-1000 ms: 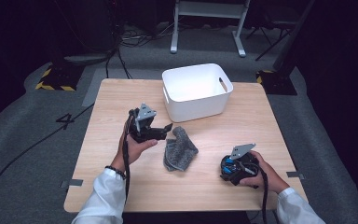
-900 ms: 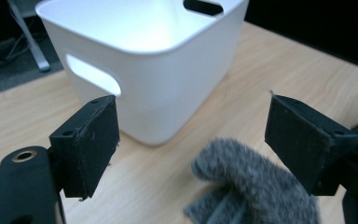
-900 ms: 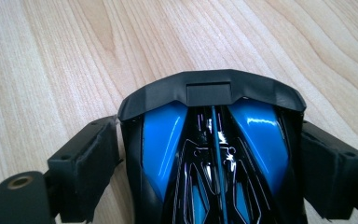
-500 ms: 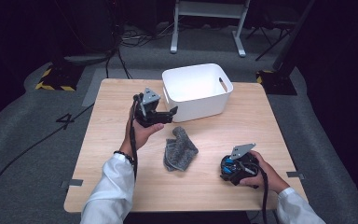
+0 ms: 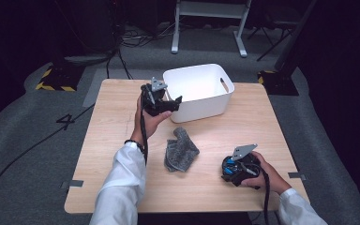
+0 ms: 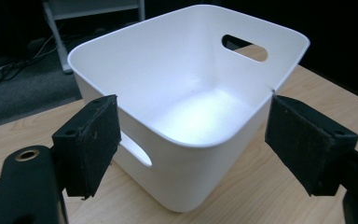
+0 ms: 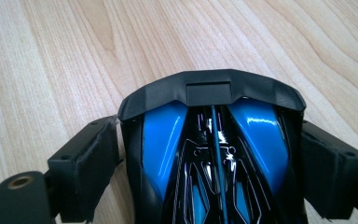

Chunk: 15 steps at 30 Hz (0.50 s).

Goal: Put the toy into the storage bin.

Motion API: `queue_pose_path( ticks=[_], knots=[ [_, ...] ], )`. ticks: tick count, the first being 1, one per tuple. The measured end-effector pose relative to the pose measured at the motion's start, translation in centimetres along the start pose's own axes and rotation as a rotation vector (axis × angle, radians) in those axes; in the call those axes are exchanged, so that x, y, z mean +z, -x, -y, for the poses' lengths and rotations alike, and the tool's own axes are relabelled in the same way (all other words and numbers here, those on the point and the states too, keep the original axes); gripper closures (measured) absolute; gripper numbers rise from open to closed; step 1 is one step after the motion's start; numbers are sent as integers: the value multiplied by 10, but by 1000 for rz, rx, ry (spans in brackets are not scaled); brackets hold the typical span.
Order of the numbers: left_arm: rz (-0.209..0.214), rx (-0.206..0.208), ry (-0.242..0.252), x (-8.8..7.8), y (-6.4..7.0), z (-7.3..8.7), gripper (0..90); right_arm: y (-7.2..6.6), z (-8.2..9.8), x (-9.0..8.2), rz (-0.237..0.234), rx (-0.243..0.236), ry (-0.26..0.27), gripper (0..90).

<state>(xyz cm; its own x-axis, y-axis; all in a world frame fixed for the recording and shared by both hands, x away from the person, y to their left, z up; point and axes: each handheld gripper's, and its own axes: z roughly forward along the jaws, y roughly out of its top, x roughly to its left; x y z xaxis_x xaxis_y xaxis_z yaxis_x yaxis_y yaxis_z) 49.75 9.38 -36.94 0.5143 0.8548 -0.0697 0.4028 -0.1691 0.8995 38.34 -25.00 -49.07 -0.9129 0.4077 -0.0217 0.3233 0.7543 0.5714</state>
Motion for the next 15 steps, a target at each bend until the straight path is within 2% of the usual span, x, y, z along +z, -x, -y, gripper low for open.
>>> queue_pose_path(
  ticks=[9, 11, 13, 15],
  knots=[
    [-71, -2, -82, 30, -2, 0, 199, 0, 1, 0, -11, 1, 0, 143],
    [-89, 7, -102, 35, 0, 1, 222, 0, 1, -1, -13, 0, -2, 141],
    [-100, -3, -111, 41, 1, 2, 280, 0, 2, -1, -12, -2, -1, 141],
    [-151, -21, -124, 46, 2, 2, 350, 0, 2, -1, -12, -3, -2, 141]
  ],
)
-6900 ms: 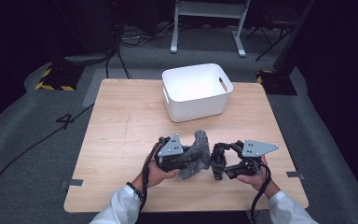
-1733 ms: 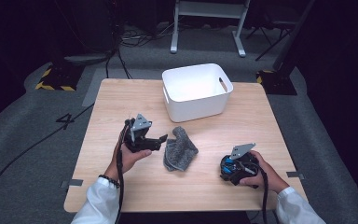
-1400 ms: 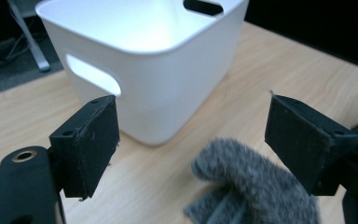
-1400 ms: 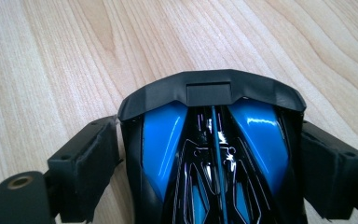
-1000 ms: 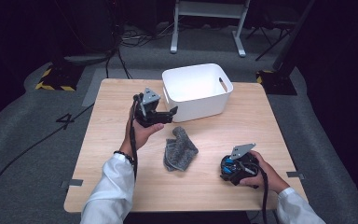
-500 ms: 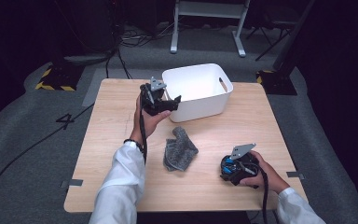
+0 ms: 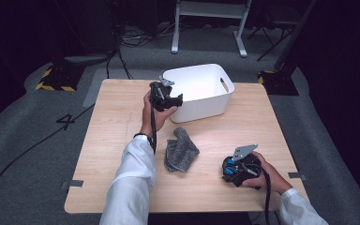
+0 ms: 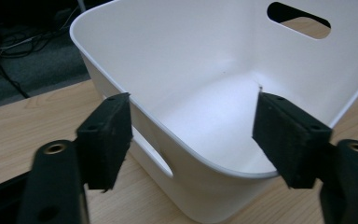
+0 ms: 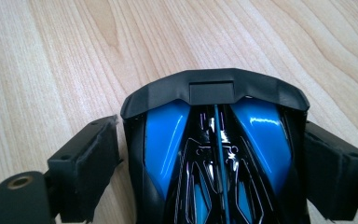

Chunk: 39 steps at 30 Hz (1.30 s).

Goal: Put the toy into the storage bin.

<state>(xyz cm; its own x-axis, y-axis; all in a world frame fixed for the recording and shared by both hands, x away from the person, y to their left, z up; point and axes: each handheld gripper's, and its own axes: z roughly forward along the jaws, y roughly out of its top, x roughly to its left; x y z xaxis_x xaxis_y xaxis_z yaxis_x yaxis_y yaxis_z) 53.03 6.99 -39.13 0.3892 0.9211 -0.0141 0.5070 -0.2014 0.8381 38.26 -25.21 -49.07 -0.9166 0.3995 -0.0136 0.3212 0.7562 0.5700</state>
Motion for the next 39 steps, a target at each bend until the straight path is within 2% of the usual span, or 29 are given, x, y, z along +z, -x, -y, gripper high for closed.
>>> queue_pose_path(
  ticks=[2, 3, 5, 6, 12, 16, 26, 28, 31, 35, 39],
  knots=[
    [-32, 4, -25, 3, 0, -1, 387, 0, 0, 0, 2, 2, -2, 140],
    [-19, -8, -27, 4, -1, -1, 431, -1, 0, 0, 3, 1, -4, 138],
    [-15, -21, -26, 5, -3, 0, 441, -1, -1, 0, 6, 3, -8, 136],
    [-23, -13, -25, 4, -4, -1, 466, -1, -1, 0, 6, 3, -9, 133],
    [1, 31, -49, 1, -10, -1, 531, -2, -1, 0, 6, 4, -12, 123],
    [22, 22, -48, -3, -13, 2, 583, -3, -2, 1, 7, 1, -19, 105],
    [63, 55, -54, -27, -16, 18, 604, -2, -1, 0, 0, -6, -17, 104],
    [76, 51, -45, -33, -16, 23, 607, -2, -1, 0, 2, -7, -21, 103],
    [82, 53, -33, -42, -12, 30, 600, -2, -1, 1, 2, -7, -21, 103],
    [80, 95, -11, -54, -6, 39, 581, -2, -1, 1, 5, -8, -24, 103],
    [111, 97, -4, -61, -4, 45, 583, -2, -1, -1, 7, -17, -24, 123]
  ],
)
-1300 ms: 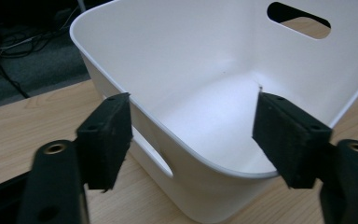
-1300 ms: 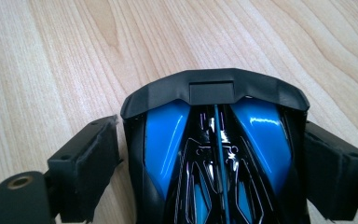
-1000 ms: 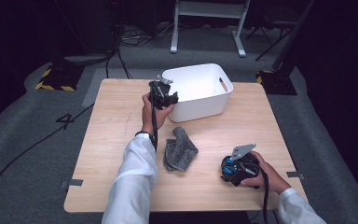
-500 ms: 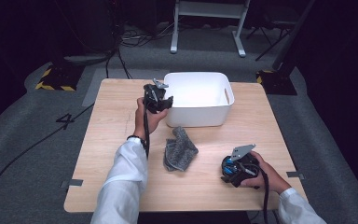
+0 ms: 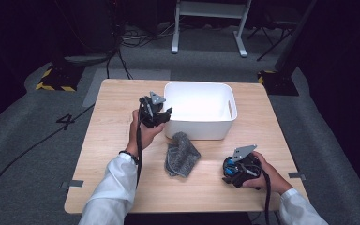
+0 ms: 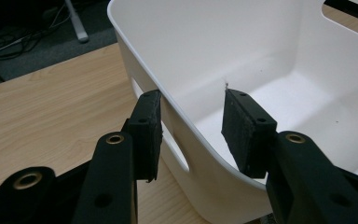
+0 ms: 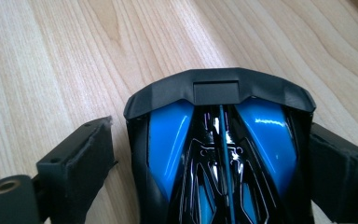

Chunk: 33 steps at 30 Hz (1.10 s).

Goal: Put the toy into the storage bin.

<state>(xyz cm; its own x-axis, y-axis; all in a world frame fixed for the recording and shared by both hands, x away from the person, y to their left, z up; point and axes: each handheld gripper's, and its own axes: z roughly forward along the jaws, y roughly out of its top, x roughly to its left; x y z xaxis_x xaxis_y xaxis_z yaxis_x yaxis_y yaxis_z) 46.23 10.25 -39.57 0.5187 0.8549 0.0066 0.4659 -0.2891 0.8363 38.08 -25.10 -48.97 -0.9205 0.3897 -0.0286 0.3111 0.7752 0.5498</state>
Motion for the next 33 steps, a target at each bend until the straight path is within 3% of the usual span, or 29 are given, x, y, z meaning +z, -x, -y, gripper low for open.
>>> queue_pose_path(
  ticks=[5, 18, 22, 25, 29, 33],
  knots=[
    [26, -2, 7, -7, 5, 6, 575, 3, 5, -6, 2, -1, 12, 190],
    [50, 11, 8, -13, 9, 10, 526, 0, 32, -32, -3, -13, 80, 190],
    [60, 17, 6, -13, 11, 10, 463, -4, 30, -32, 16, -25, 71, 166],
    [79, 13, 16, -15, 10, 10, 402, -4, 27, -30, 42, -17, 74, 226],
    [108, 0, 53, -23, 7, 9, 309, -2, 26, -27, 23, -18, 79, 233],
    [148, 31, 63, -33, 5, 9, 215, -1, 25, -28, 12, -14, 96, 214]
  ],
)
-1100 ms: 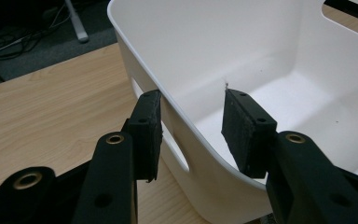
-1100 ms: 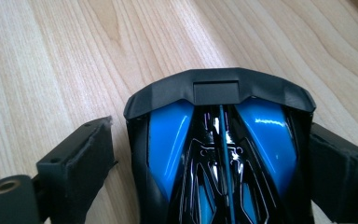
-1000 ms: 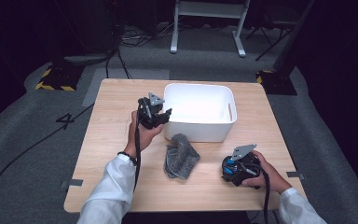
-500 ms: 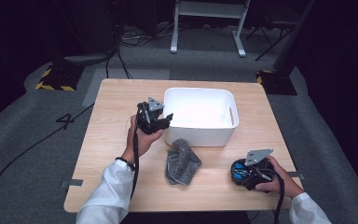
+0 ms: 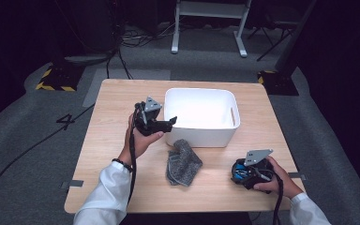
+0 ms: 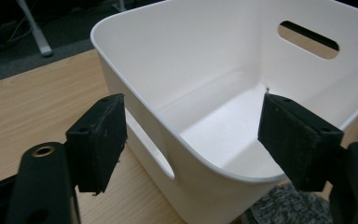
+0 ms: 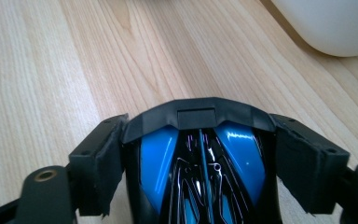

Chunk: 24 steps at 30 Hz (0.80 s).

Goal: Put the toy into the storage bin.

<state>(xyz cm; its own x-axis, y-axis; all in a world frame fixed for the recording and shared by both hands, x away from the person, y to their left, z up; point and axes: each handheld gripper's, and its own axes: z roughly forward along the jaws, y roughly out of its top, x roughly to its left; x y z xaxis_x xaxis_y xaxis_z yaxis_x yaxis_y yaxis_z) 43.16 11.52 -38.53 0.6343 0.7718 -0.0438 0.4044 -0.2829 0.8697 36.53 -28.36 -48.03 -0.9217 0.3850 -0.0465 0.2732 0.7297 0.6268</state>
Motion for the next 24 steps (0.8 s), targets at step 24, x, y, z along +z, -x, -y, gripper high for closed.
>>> queue_pose_path(
  ticks=[24],
  knots=[
    [34, 188, -131, -52, 14, 86, 167, -6, 20, -33, 23, -21, -19, 186]
  ],
)
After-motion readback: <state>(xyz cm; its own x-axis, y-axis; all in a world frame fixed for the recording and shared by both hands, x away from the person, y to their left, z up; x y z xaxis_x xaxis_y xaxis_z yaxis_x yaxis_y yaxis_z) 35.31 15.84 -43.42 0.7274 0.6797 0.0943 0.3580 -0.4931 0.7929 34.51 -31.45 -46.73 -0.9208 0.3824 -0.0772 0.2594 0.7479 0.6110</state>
